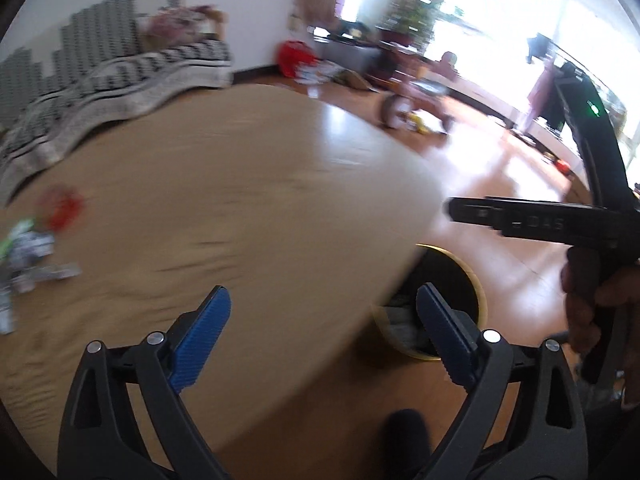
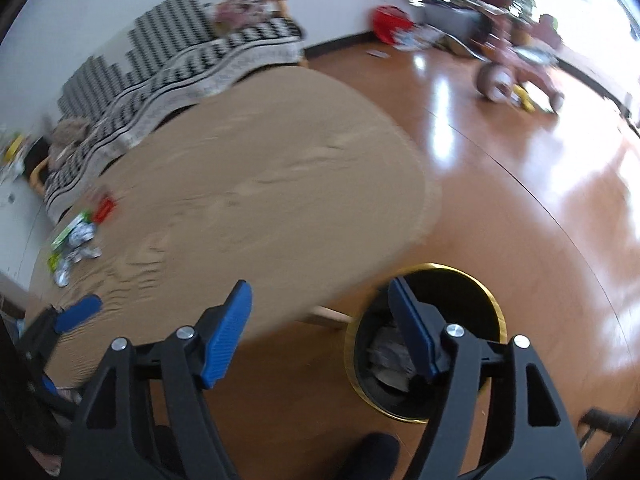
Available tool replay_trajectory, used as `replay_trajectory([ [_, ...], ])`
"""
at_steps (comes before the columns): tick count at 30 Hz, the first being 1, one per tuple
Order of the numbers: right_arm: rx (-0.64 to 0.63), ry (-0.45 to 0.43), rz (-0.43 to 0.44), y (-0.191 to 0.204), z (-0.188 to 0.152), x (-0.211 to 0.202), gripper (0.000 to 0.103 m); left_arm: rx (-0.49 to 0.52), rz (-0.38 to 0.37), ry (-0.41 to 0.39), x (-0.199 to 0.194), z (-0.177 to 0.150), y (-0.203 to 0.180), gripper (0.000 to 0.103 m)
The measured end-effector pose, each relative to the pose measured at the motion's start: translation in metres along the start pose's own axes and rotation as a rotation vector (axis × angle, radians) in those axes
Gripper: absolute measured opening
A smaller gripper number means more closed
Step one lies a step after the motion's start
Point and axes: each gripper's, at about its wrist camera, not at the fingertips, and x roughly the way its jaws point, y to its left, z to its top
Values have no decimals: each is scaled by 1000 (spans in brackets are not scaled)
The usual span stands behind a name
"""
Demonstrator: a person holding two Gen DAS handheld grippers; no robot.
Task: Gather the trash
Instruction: 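Grasp the yellow-green snack bag with the left tool while the right tool grasps a silver strip wrapper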
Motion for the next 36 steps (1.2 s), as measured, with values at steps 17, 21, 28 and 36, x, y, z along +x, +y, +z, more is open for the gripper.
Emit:
replay_trajectory([
  [17, -298, 10, 255, 274, 12, 78, 69, -506, 364, -87, -112, -64, 328, 93],
  [21, -359, 23, 257, 319, 8, 107, 69, -579, 355, -88, -100, -64, 362, 93],
  [28, -389, 53, 238, 358, 6, 150, 69, -587, 373, -53, -68, -56, 380, 93],
  [36, -458, 46, 177, 382, 6, 172, 69, -642, 366, -42, -46, -56, 406, 93],
])
